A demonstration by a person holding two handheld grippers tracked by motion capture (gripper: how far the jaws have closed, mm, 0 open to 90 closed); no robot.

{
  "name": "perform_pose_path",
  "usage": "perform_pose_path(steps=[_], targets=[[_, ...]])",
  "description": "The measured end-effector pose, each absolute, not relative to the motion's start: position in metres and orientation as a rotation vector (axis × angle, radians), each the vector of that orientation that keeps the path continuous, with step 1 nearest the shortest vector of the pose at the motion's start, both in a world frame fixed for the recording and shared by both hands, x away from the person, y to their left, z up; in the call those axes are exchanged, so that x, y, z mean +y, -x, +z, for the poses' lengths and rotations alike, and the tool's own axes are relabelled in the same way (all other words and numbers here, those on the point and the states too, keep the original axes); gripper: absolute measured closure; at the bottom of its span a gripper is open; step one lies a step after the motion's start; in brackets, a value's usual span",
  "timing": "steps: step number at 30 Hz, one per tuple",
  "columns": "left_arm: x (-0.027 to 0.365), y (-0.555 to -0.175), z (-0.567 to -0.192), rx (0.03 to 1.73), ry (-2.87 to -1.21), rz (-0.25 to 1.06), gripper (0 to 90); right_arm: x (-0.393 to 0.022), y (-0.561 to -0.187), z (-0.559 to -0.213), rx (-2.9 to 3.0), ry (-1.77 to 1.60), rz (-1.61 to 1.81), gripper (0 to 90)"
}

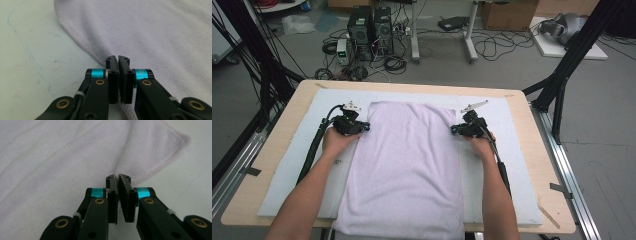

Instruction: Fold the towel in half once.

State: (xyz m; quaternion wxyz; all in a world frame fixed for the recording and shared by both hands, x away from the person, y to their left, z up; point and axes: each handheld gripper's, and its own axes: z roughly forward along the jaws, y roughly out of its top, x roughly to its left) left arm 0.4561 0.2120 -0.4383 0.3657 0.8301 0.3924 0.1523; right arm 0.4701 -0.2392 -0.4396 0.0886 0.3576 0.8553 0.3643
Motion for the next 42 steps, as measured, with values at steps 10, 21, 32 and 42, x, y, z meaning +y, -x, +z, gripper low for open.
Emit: perform_pose_path(steps=[10,21,32,42], targets=[[0.238,-0.427,-0.392,0.902,-2.049,0.388,86.9,-0.253,-0.447,-0.396,2.504,-0.98,1.234,86.0],[0.256,-0.337,-0.41,0.758,-2.093,0.341,86.8,-0.255,-0.36,-0.401,2.629,-0.834,1.311,85.9],[0.255,-0.343,-0.411,0.809,-2.091,0.342,54.0,-0.258,-0.356,-0.406,2.595,-0.902,1.303,55.2],[0.228,-0.396,-0.431,0.981,-2.113,0.4,53.7,-0.24,-0.409,-0.431,2.578,-1.049,1.082,49.0]])
